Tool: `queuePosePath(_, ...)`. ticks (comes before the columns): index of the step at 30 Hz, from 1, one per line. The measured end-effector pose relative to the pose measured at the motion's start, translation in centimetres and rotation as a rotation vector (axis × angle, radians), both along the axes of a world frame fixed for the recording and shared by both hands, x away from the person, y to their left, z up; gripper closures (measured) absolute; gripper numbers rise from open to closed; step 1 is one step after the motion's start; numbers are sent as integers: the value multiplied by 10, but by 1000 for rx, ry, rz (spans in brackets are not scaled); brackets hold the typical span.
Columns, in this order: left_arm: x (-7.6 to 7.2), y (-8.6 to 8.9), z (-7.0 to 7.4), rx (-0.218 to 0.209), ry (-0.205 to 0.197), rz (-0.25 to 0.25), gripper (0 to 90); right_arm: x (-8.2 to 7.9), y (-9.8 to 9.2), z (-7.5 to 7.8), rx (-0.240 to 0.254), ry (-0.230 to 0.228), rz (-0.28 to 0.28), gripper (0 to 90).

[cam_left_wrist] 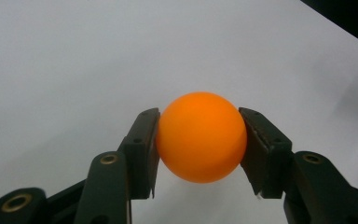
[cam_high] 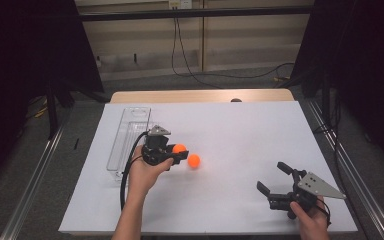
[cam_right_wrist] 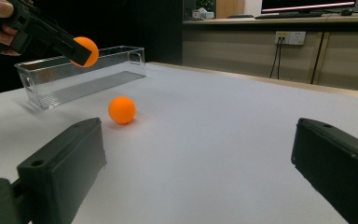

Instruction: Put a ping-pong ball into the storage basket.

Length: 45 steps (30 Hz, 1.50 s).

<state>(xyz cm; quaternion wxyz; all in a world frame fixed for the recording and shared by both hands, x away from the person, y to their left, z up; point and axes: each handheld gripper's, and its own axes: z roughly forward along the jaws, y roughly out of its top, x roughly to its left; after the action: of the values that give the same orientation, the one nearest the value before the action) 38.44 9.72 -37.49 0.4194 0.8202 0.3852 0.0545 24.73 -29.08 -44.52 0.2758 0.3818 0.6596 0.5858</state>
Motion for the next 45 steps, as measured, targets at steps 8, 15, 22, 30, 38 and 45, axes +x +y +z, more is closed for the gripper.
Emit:
queuePosePath(8, -2, 3, 2, -2, -8, 2, 509, -1, 1, 0, -4, -3, 3, 23)
queuePosePath(15, -1, 8, 1, 2, -11, 8, 509, -1, 0, 1, -4, -4, -1, 23)
queuePosePath(22, -1, 12, 1, 4, -17, 17, 509, -1, 1, 0, -6, -4, 2, 23)
queuePosePath(30, -1, 16, 1, 3, -20, 28, 509, -1, 1, 0, -7, -4, 3, 23)
queuePosePath(38, 0, 17, 0, 7, -29, 33, 509, -1, 1, 0, -6, -3, 2, 23)
queuePosePath(45, 0, 22, 2, 2, -37, 43, 509, -1, 1, 0, -6, -5, 2, 24)
